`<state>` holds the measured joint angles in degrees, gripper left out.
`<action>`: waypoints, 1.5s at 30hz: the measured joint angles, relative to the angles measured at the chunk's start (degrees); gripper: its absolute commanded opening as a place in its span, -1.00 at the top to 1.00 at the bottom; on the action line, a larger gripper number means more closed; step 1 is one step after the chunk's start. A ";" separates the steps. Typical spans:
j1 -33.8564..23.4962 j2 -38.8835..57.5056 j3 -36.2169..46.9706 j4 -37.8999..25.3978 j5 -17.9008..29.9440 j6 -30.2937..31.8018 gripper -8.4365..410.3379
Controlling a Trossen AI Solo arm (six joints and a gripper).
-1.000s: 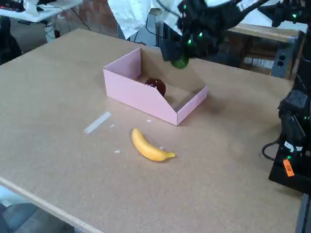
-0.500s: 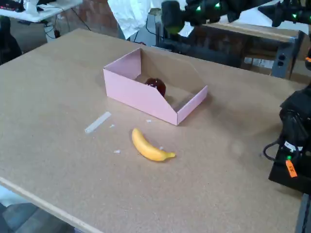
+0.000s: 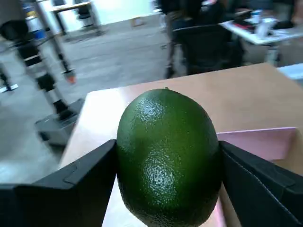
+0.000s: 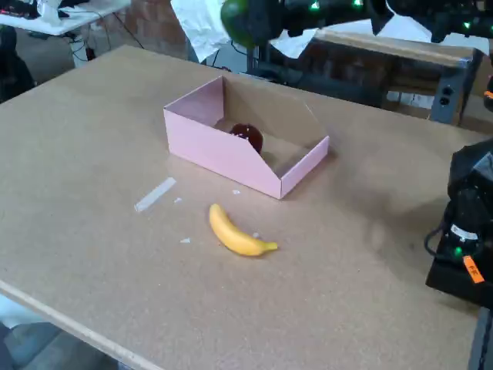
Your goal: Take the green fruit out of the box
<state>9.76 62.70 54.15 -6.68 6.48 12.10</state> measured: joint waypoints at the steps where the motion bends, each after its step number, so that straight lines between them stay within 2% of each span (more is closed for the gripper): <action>1: 1.38 -0.13 0.00 -0.13 0.00 0.00 0.96; 11: 13.70 0.33 -0.02 -5.11 1.70 0.48 0.96; 19: 19.56 5.33 -0.02 -11.30 3.43 1.79 0.96; 30: 21.88 17.94 -0.02 -13.92 3.76 2.60 0.96; 45: 22.29 33.07 -0.02 -11.37 -2.73 3.26 0.96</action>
<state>32.05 95.77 54.13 -18.04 3.75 15.35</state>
